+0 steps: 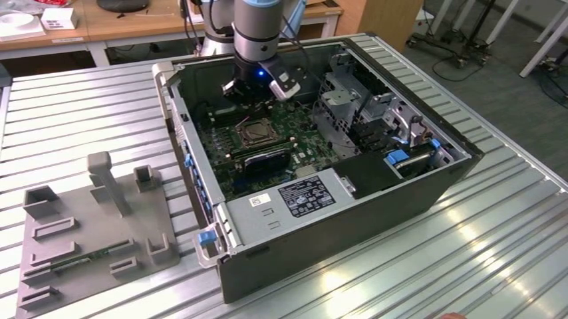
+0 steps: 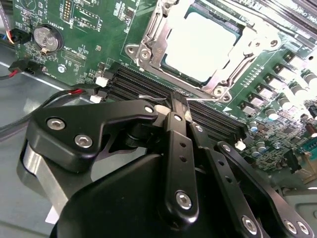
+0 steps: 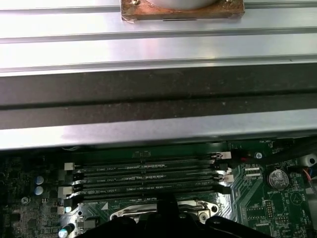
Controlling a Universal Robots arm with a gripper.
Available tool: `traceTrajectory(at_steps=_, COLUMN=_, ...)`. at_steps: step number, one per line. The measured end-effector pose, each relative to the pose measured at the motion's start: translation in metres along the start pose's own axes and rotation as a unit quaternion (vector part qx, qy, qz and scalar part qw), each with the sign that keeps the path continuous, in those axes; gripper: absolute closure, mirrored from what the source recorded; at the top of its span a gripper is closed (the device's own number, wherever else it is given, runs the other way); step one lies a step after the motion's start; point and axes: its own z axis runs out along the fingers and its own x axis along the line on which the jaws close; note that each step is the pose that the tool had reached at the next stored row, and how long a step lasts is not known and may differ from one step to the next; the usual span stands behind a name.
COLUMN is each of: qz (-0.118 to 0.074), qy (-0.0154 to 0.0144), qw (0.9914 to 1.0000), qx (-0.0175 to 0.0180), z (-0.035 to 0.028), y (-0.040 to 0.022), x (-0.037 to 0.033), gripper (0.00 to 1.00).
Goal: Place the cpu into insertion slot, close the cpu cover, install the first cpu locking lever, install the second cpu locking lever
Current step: 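Install the first cpu locking lever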
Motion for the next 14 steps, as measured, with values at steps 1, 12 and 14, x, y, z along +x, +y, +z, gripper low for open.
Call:
traceTrajectory(at_steps=1, qz=0.000, qy=0.0000, qw=1.00000, qx=0.0000, z=0.0002, y=0.0001, x=-0.0004, gripper=0.89)
traceTrajectory(at_steps=12, qz=0.000, qy=0.0001, qw=1.00000, qx=0.0001, z=0.0023, y=0.0039, x=-0.0004, gripper=0.89)
traceTrajectory(at_steps=14, qz=0.000, qy=0.0000, qw=1.00000, qx=0.0000, z=0.0027, y=0.0039, x=-0.0004, gripper=0.89)
